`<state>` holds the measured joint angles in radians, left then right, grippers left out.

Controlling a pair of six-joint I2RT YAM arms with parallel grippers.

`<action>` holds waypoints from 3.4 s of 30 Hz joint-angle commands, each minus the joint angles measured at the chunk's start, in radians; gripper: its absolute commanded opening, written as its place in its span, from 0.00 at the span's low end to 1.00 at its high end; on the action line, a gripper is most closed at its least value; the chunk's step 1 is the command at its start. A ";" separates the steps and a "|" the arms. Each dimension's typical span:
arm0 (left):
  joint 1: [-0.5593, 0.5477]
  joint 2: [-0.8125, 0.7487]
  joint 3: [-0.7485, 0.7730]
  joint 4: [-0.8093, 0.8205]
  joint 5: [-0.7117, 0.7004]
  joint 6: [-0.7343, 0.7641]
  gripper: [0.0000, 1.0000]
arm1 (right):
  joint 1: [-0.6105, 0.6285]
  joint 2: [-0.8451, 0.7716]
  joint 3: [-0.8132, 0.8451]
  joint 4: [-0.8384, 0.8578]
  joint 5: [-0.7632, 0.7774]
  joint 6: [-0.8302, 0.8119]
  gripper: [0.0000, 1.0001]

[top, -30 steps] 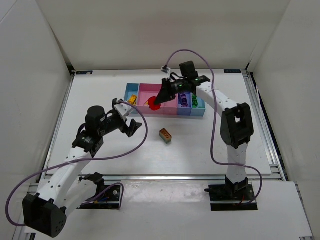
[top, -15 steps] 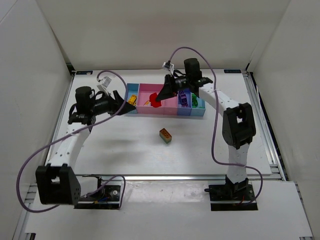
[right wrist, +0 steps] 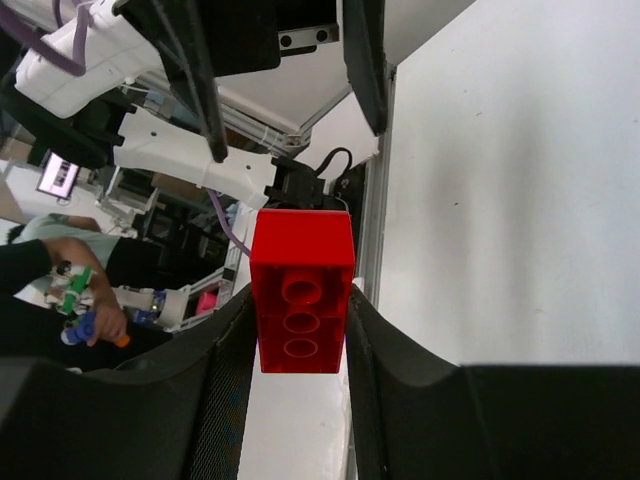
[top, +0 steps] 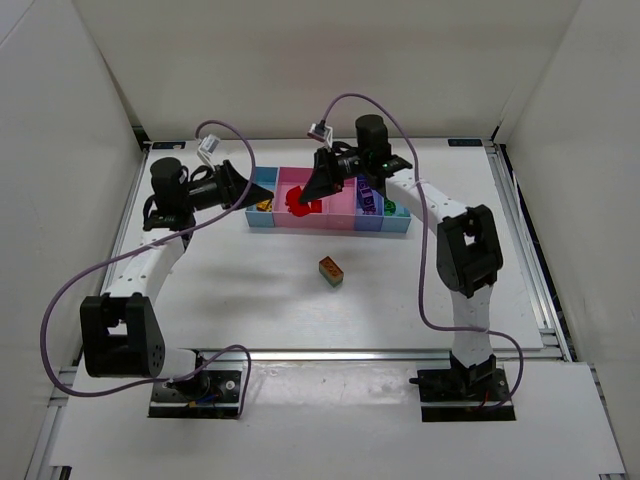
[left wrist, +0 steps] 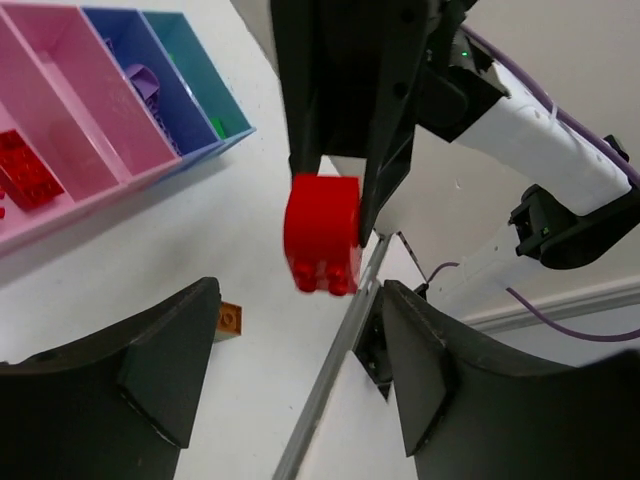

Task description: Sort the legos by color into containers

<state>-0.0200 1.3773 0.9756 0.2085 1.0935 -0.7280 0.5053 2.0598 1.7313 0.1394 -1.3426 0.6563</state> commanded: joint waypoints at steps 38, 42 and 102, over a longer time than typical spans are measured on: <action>-0.112 0.032 0.018 0.144 0.059 0.055 0.49 | 0.042 0.026 0.088 0.163 -0.013 0.160 0.14; -0.112 0.035 0.015 0.144 0.066 0.053 0.27 | 0.033 0.020 0.077 0.135 -0.013 0.131 0.14; -0.175 0.485 0.615 -0.400 -0.368 0.394 0.99 | -0.176 -0.006 0.215 -0.561 0.526 -0.635 0.12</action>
<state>-0.2489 1.9907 1.5578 -0.1875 0.5491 -0.2699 0.2848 2.0186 1.8633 -0.4458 -0.8871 0.0429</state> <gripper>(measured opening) 0.986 0.409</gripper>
